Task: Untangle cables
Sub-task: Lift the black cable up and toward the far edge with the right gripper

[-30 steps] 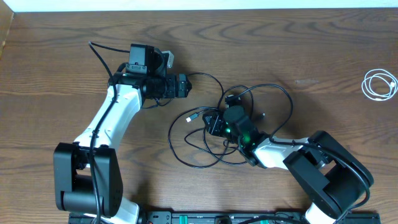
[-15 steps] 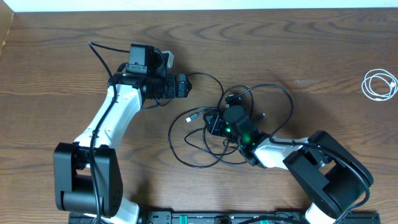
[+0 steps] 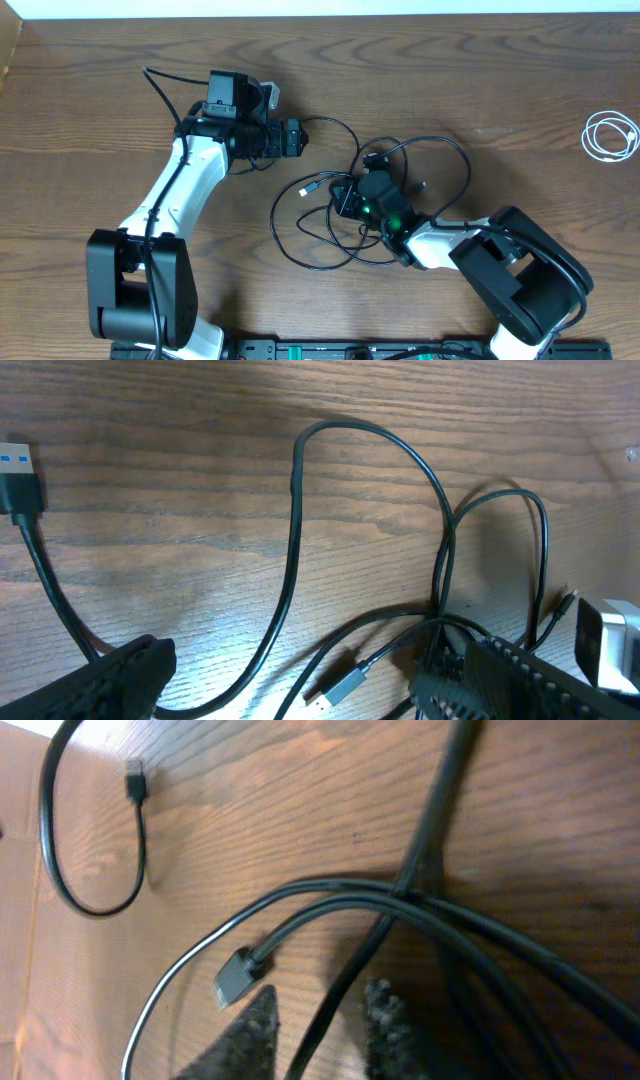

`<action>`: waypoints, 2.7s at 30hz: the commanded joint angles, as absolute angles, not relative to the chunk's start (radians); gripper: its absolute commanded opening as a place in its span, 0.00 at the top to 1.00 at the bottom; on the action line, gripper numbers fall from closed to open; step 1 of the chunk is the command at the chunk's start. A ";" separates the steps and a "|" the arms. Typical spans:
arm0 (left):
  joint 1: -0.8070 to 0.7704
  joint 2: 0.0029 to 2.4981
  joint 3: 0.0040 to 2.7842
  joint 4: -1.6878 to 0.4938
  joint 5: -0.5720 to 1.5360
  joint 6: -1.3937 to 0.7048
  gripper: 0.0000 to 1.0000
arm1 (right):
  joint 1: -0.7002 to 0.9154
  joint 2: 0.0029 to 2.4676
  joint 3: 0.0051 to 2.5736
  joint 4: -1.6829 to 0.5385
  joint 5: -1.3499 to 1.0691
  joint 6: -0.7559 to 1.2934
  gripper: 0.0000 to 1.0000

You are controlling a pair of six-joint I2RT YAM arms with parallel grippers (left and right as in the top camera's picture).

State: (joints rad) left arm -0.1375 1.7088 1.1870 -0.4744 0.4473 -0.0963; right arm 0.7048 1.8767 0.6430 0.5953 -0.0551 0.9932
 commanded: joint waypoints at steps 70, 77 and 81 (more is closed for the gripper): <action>-0.135 1.694 1.184 -0.490 0.154 -0.244 0.02 | 0.660 1.584 1.852 -0.676 0.086 0.372 0.99; -0.133 1.694 1.184 -0.555 -0.150 -0.419 0.02 | 0.660 1.581 1.852 -0.629 0.213 0.372 0.99; -0.119 1.694 1.184 -0.567 -0.159 -0.445 0.02 | 0.660 1.575 1.852 -0.572 0.265 0.371 0.99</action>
